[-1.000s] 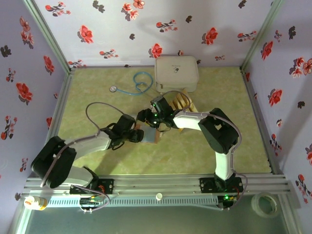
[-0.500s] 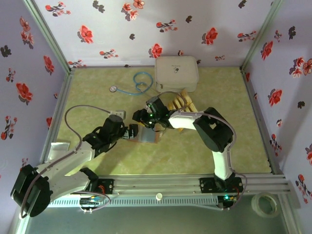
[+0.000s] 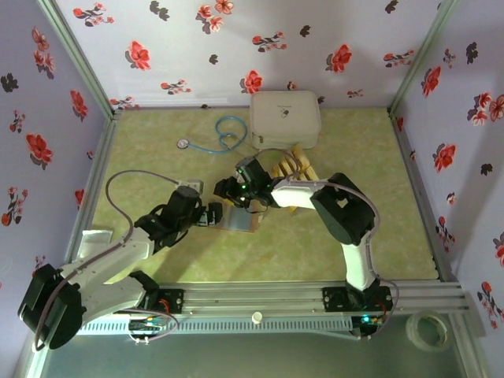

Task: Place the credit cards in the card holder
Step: Flip over the card slot in the card holder, then move the card holder to the center of the table.

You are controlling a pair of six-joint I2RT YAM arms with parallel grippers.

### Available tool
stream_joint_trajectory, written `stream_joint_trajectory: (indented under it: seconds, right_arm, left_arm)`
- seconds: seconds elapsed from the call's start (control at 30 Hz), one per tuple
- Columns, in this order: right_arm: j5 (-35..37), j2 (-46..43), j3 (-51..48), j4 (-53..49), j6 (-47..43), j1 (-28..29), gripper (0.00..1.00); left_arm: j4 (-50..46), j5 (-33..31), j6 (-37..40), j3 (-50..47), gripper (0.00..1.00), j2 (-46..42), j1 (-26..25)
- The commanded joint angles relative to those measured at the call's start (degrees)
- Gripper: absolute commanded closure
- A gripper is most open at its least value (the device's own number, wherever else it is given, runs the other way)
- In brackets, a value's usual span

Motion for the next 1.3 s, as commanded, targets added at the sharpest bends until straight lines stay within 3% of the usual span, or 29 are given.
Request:
stream_joint_trajectory:
  seconds: [0.0, 0.37, 0.7, 0.9, 1.17, 1.27]
  right_arm:
    - [2.46, -7.8, -1.17, -5.36, -5.26, -1.85, 0.52]
    - [20.52, -22.64, -11.7, -24.73, -19.85, -3.06, 0.48]
    - [17.4, -18.26, -15.5, -21.02, -22.01, -2.19, 0.51]
    - [17.39, -16.7, -15.99, -20.59, -23.28, -2.08, 0.61]
    - [17.57, -17.12, -16.28, -24.15, -28.25, -2.15, 0.94]
    - [17.97, -18.28, -16.71, -26.56, -31.62, -2.21, 1.0]
  left_arm:
    - [-0.5, -0.82, 0.33, 1.09, 0.09, 1.7, 0.61]
    - [0.07, 0.05, 1.12, 4.24, 0.0, 10.61, 2.66]
    - [1.34, 1.91, 1.3, 6.3, 0.0, 15.7, 3.59]
    - [0.22, 2.39, 1.34, 7.29, 0.0, 16.8, 3.69]
    - [0.35, 3.54, 0.95, 6.9, 0.0, 16.85, 3.69]
    - [-0.03, 4.3, 0.95, 6.88, 0.0, 16.6, 3.65]
